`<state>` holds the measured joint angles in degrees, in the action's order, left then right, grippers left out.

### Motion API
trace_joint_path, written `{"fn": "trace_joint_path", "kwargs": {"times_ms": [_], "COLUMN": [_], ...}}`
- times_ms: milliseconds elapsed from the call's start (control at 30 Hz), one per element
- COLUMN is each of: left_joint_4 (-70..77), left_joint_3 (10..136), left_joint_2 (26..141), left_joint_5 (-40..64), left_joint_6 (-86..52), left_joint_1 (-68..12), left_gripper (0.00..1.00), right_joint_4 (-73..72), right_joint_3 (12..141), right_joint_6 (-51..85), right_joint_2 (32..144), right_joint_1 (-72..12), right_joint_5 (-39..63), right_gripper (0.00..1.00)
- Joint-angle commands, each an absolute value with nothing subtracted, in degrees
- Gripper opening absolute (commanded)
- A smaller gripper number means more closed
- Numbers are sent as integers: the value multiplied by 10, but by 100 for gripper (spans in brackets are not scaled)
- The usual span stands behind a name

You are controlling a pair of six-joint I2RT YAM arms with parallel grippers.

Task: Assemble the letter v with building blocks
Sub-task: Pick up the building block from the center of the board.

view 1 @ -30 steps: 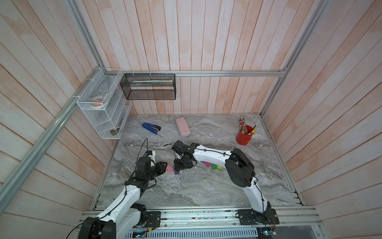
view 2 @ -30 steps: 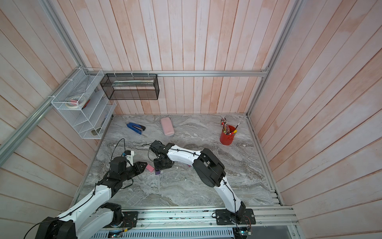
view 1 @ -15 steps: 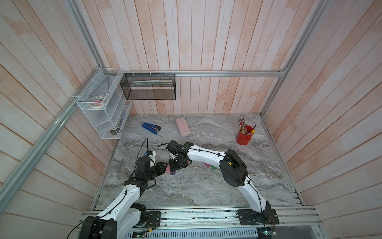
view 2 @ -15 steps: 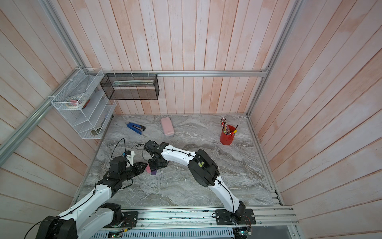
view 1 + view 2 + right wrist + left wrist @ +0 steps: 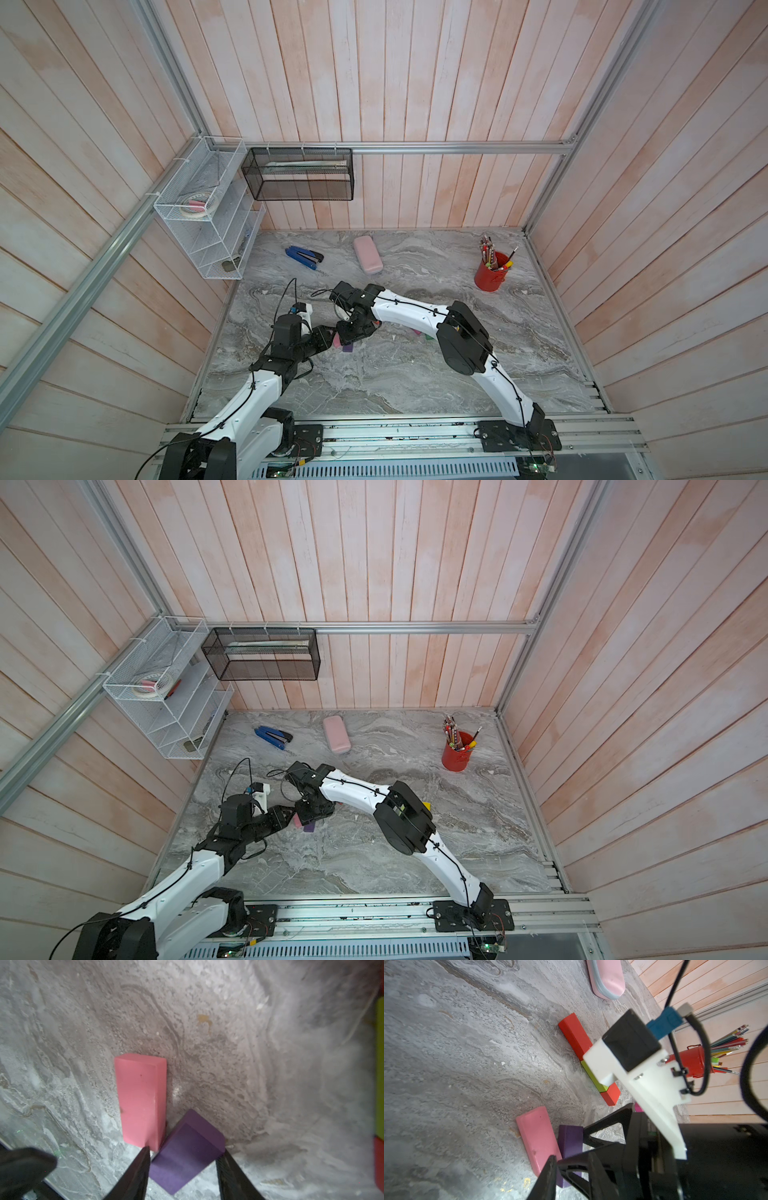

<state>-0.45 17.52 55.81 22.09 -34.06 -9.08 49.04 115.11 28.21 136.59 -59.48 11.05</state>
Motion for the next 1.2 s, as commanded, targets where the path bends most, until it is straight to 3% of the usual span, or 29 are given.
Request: {"fn": "trace_joint_path", "kwargs": {"times_ms": [0,300,733,1033,1167], "left_joint_4": [1,38,51,59,77], "left_joint_3": [169,153,150,135,134], "left_joint_2": [559,543,544,520,517], "left_joint_5": [235,296,297,290,310], "left_joint_6": [-332,-329,-346,-359,-355], "left_joint_1": [-87,-87,-87,-86,-86], "left_gripper": [29,35,35,32,30], "right_joint_4": [538,481,520,523,494], "right_joint_3": [1098,1007,1102,1080,1082], "right_joint_6": [268,241,160,156,172], "right_joint_2": [1383,1325,1393,1376,1333], "right_joint_1": [-596,-577,-600,-600,-585], "right_joint_5": [72,61,54,24,35], "right_gripper": [50,45,45,1,0]}}
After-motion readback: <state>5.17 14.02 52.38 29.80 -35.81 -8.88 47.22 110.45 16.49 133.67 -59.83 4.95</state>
